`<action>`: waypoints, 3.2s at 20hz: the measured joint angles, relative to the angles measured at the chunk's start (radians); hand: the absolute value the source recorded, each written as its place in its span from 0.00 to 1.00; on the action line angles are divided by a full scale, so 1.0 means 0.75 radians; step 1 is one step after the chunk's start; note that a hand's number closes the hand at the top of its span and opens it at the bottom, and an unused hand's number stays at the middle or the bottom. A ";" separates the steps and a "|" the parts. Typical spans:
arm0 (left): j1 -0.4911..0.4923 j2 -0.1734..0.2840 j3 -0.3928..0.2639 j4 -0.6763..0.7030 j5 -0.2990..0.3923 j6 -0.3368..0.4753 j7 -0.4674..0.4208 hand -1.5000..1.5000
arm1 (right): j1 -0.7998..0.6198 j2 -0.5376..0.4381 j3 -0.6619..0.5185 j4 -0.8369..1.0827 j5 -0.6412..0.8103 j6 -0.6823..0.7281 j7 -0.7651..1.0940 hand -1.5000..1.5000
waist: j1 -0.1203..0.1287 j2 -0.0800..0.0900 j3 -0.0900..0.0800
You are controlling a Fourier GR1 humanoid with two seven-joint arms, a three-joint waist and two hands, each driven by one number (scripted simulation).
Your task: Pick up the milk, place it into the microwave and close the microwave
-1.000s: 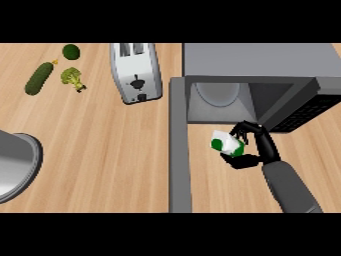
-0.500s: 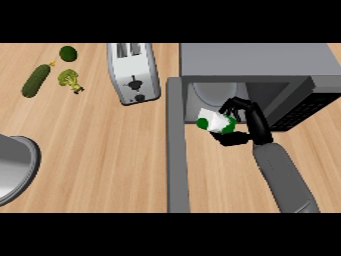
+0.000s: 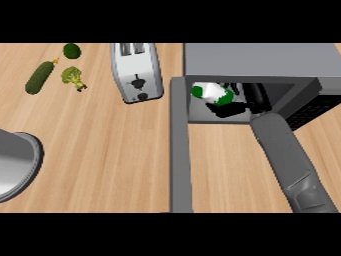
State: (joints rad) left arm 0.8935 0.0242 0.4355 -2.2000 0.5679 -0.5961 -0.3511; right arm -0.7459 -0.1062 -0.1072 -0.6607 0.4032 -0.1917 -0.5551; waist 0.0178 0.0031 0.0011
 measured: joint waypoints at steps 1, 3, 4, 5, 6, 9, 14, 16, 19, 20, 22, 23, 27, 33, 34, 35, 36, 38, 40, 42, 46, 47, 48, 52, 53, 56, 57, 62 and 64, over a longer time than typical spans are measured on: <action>-0.003 -0.005 0.001 0.015 -0.009 -0.014 -0.003 0.00 | -0.031 -0.005 -0.009 0.044 0.010 -0.025 0.003 1.00 | 0.006 0.002 0.000; -0.046 0.000 0.000 0.041 -0.026 -0.012 0.003 0.00 | -0.092 -0.009 -0.029 0.138 0.029 -0.089 -0.004 1.00 | 0.017 0.009 0.001; -0.062 0.000 -0.002 0.053 -0.036 -0.014 0.006 0.00 | -0.125 -0.016 -0.040 0.179 0.038 -0.119 0.004 1.00 | 0.022 0.012 0.001; -0.072 -0.002 -0.005 0.054 -0.041 -0.012 0.014 0.00 | -0.147 -0.019 -0.051 0.221 0.045 -0.154 -0.001 1.00 | 0.026 0.013 0.001; -0.089 0.008 -0.001 0.071 -0.038 -0.015 0.017 0.00 | -0.179 -0.029 -0.065 0.262 0.047 -0.174 0.004 1.00 | 0.033 0.017 0.002; -0.141 0.011 -0.006 0.109 -0.061 -0.014 0.018 0.00 | -0.256 -0.046 -0.089 0.371 0.070 -0.263 0.043 1.00 | 0.050 0.027 0.003; -0.205 0.047 0.003 0.151 -0.064 -0.007 0.041 0.00 | -0.317 -0.069 -0.178 0.471 0.041 -0.438 0.072 0.00 | 0.078 0.044 0.003; -0.218 0.052 0.003 0.155 -0.067 -0.013 0.040 0.00 | -0.331 -0.081 -0.211 0.498 0.024 -0.484 0.062 0.00 | 0.094 0.050 0.004; -0.251 0.064 0.003 0.168 -0.083 -0.006 0.048 0.00 | -0.350 -0.090 -0.218 0.537 0.039 -0.567 0.042 0.00 | 0.109 0.057 0.003; -0.260 0.069 0.003 0.163 -0.087 -0.003 0.052 0.00 | -0.355 -0.097 -0.214 0.553 0.051 -0.584 0.037 0.00 | 0.115 0.061 0.004; -0.282 0.080 0.005 0.172 -0.093 -0.005 0.053 0.00 | -0.361 -0.100 -0.202 0.590 0.074 -0.613 0.032 0.00 | 0.124 0.064 0.003; -0.286 0.086 0.008 0.172 -0.094 -0.011 0.050 0.00 | -0.368 -0.107 -0.199 0.605 0.079 -0.604 0.030 0.00 | 0.129 0.064 0.003; -0.319 0.089 -0.015 0.183 -0.129 -0.020 0.052 0.00 | -0.388 -0.112 -0.207 0.647 0.076 -0.551 0.004 0.00 | 0.131 0.066 0.004; -0.347 0.094 -0.045 0.181 -0.151 -0.036 0.068 0.00 | -0.385 -0.097 -0.243 0.673 0.039 -0.453 -0.074 0.00 | 0.122 0.060 0.005; -0.360 0.098 -0.046 0.192 -0.152 -0.036 0.070 0.00 | -0.392 -0.095 -0.252 0.673 0.029 -0.426 -0.087 0.00 | 0.117 0.059 0.005; -0.363 0.090 -0.056 0.195 -0.162 -0.039 0.067 0.00 | -0.388 -0.093 -0.259 0.675 0.022 -0.404 -0.105 0.00 | 0.113 0.056 0.004; -0.362 0.080 -0.069 0.184 -0.171 -0.037 0.072 0.00 | -0.381 -0.088 -0.269 0.674 0.010 -0.382 -0.129 0.00 | 0.109 0.054 0.004; -0.354 0.065 -0.089 0.174 -0.182 -0.045 0.076 0.00 | -0.365 -0.093 -0.291 0.674 -0.015 -0.331 -0.170 0.00 | 0.098 0.048 0.004; -0.347 0.040 -0.122 0.152 -0.199 -0.043 0.089 0.00 | -0.352 -0.093 -0.309 0.672 -0.035 -0.284 -0.210 0.00 | 0.087 0.042 0.004; -0.326 0.013 -0.154 0.126 -0.227 -0.052 0.091 0.00 | -0.334 -0.084 -0.324 0.671 -0.054 -0.241 -0.251 0.00 | 0.077 0.036 0.003; -0.288 -0.013 -0.218 0.082 -0.272 -0.064 0.088 0.00 | -0.290 -0.069 -0.351 0.667 -0.090 -0.154 -0.325 0.00 | 0.058 0.025 0.002; -0.298 -0.017 -0.240 0.073 -0.288 -0.058 0.092 0.00 | -0.291 -0.068 -0.356 0.665 -0.099 -0.131 -0.327 0.00 | 0.050 0.022 0.002; -0.304 -0.020 -0.253 0.073 -0.305 -0.055 0.091 0.00 | -0.280 -0.066 -0.357 0.664 -0.104 -0.105 -0.337 0.00 | 0.044 0.019 0.002; -0.297 -0.028 -0.347 0.044 -0.380 -0.005 0.091 0.00 | -0.219 -0.039 -0.350 0.624 -0.126 -0.027 -0.363 0.00 | 0.012 0.005 0.000; -0.315 -0.028 -0.366 0.040 -0.395 0.012 0.105 0.00 | -0.204 -0.035 -0.349 0.610 -0.134 -0.007 -0.368 0.00 | 0.005 0.003 0.000; -0.299 -0.030 -0.402 0.026 -0.437 0.007 0.094 0.00 | -0.126 -0.014 -0.333 0.558 -0.148 0.042 -0.394 0.00 | -0.011 -0.005 -0.001; -0.301 -0.031 -0.435 0.017 -0.454 0.024 0.100 0.00 | -0.095 0.001 -0.325 0.537 -0.151 0.054 -0.409 0.00 | -0.017 -0.007 -0.001; -0.384 -0.032 -0.575 0.022 -0.544 0.103 0.157 0.00 | 0.062 0.059 -0.282 0.408 -0.170 0.124 -0.420 0.00 | -0.049 -0.016 -0.002; -0.403 -0.031 -0.607 0.013 -0.557 0.112 0.198 0.00 | 0.142 0.079 -0.258 0.330 -0.177 0.152 -0.414 0.00 | -0.058 -0.019 -0.003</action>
State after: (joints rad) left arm 0.5911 0.0006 -0.0194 -2.1900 0.1504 -0.5124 -0.2025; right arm -0.6396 -0.0467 -0.3007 -0.4136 0.2702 -0.0775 -0.8658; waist -0.0256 -0.0111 -0.0010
